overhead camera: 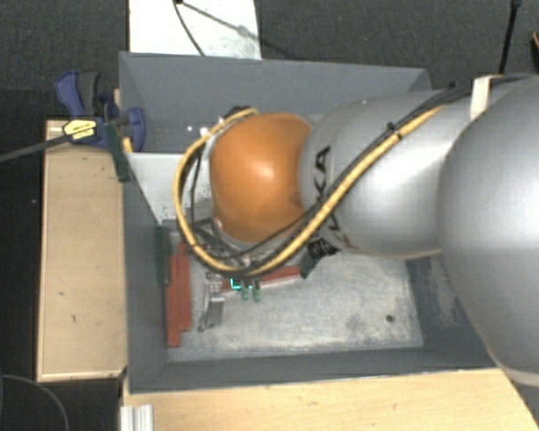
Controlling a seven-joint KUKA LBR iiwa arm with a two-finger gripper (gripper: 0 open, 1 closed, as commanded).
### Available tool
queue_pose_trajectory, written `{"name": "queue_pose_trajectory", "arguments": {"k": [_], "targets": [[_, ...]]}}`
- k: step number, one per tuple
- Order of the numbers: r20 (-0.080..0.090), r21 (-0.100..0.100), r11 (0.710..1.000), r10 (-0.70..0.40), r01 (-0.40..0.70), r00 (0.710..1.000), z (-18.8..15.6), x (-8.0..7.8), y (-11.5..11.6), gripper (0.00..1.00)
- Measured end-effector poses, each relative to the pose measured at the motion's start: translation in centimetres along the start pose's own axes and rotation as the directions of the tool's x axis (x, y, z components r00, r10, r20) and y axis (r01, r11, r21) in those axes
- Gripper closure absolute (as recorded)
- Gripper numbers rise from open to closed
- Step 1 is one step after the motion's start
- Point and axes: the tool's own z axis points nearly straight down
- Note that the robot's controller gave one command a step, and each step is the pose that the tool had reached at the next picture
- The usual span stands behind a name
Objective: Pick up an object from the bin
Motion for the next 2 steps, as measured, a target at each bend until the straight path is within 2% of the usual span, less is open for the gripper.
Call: {"name": "queue_pose_trajectory", "arguments": {"k": [1,2], "targets": [[0.003,0.004,0.976,-0.218,0.218,0.976,10.1,-6.4,-8.9,0.0],[0.006,0.002,0.972,-0.233,0.233,0.972,6.7,-5.1,-12.4,0.0]]}}
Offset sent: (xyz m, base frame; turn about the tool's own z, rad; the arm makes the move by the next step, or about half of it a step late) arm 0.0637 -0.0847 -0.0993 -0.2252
